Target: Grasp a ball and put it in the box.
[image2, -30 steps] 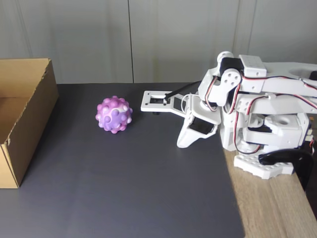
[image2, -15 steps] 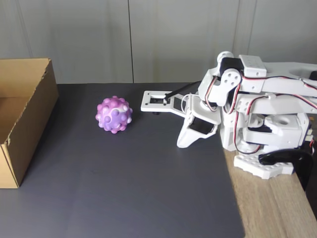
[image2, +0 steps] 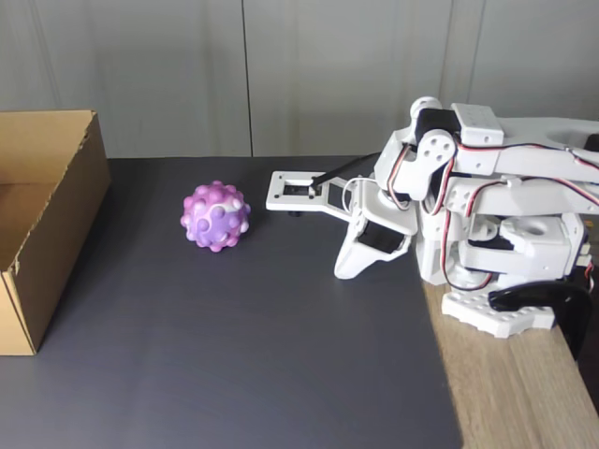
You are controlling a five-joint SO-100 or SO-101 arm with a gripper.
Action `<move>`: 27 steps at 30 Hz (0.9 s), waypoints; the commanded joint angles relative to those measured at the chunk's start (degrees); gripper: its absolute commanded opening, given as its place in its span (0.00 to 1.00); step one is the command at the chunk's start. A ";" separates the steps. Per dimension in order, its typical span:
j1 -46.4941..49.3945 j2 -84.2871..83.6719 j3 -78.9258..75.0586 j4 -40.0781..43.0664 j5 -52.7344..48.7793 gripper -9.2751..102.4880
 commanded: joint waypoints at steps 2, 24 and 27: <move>-0.26 -0.44 0.35 0.70 -0.26 0.09; -0.26 -0.44 0.35 0.70 -0.26 0.09; -0.26 -0.44 0.35 0.70 -0.26 0.09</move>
